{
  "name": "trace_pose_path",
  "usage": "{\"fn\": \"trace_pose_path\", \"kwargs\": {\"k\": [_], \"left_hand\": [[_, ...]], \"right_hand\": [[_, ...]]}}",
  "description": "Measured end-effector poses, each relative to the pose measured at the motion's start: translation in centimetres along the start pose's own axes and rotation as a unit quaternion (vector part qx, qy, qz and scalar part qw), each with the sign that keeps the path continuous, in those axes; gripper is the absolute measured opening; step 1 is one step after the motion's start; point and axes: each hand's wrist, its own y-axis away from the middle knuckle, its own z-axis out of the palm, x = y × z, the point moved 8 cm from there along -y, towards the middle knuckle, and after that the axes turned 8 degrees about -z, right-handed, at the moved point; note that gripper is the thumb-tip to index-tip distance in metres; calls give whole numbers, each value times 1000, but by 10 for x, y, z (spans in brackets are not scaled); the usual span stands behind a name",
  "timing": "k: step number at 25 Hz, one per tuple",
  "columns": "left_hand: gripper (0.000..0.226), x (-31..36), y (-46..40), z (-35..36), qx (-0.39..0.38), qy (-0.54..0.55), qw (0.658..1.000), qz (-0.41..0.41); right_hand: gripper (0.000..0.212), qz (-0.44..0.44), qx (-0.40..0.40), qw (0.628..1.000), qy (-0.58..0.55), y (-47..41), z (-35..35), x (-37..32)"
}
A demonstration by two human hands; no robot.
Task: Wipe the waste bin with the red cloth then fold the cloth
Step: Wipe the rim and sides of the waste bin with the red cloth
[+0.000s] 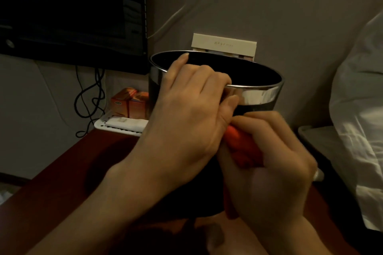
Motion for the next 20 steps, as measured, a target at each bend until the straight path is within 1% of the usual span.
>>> {"fn": "trace_pose_path", "kwargs": {"k": [4,6,9,13,18,20], "left_hand": [[24,-16,-7,-5,-11,103,994,-24],[21,-23,-7,-7,-18,128,991,-27],[16,-25,-9,-7,-14,127,992,-20],[13,-27,-8,-8,3,118,993,-21],[14,-26,-9,-8,4,112,994,-14],[15,-27,-8,-8,9,109,994,-14]], "right_hand": [[15,32,32,998,34,-8,-17,11],[16,37,45,997,56,-11,-23,17],[17,40,61,995,62,-11,-26,19],[14,15,29,999,39,-1,-6,6],[20,37,77,993,83,-17,-39,25],[18,35,61,995,65,-12,-28,22]]}}
